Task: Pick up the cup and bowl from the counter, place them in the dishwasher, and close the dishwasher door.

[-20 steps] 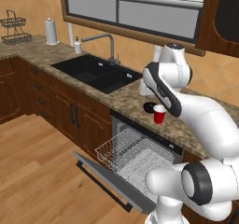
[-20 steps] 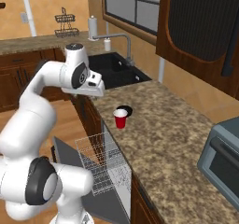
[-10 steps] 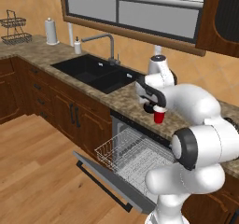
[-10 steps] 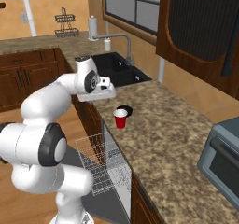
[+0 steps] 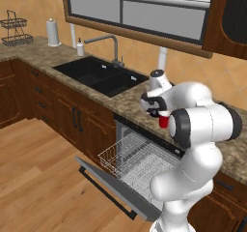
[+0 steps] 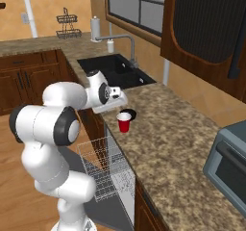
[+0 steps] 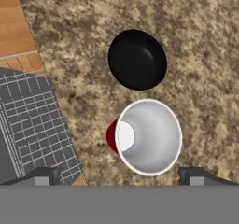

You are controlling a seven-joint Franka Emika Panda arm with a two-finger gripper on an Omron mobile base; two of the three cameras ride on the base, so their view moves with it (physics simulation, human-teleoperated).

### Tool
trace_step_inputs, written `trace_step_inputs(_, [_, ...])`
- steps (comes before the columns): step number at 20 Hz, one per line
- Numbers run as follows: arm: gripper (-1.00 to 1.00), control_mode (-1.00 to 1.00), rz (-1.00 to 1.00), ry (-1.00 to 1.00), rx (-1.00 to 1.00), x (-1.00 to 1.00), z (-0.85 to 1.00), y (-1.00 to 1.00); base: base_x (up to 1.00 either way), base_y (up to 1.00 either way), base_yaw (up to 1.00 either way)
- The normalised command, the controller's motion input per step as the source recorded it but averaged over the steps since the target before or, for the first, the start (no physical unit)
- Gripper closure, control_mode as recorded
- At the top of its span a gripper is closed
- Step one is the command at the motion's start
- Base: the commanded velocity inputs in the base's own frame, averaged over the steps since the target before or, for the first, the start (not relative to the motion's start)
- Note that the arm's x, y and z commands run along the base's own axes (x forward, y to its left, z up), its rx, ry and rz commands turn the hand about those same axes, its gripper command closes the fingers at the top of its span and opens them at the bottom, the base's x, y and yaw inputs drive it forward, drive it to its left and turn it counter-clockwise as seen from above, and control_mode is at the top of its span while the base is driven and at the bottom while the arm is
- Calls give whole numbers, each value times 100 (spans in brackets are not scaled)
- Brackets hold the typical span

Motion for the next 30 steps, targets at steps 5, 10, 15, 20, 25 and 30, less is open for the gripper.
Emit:
trace_step_inputs(5, [-100, -100, 4, 0, -5, 37, -64, -7, 0, 0, 0])
trace_step_inputs(10, [-100, -100, 1, -1, -1, 11, -27, -17, 0, 0, 0])
trace_step_inputs(15, [-100, -100, 0, 0, 0, 0, -32, -10, 0, 0, 0])
trace_step_inputs(20, [100, -100, 0, -2, 0, 0, -27, -1, 0, 0, 0])
trace_step_inputs(25, [100, -100, 0, -5, 0, -14, -1, 0, 0, 0, 0])
trace_step_inputs(30, [100, -100, 0, 0, 2, -46, 0, 0, 0, 0, 0])
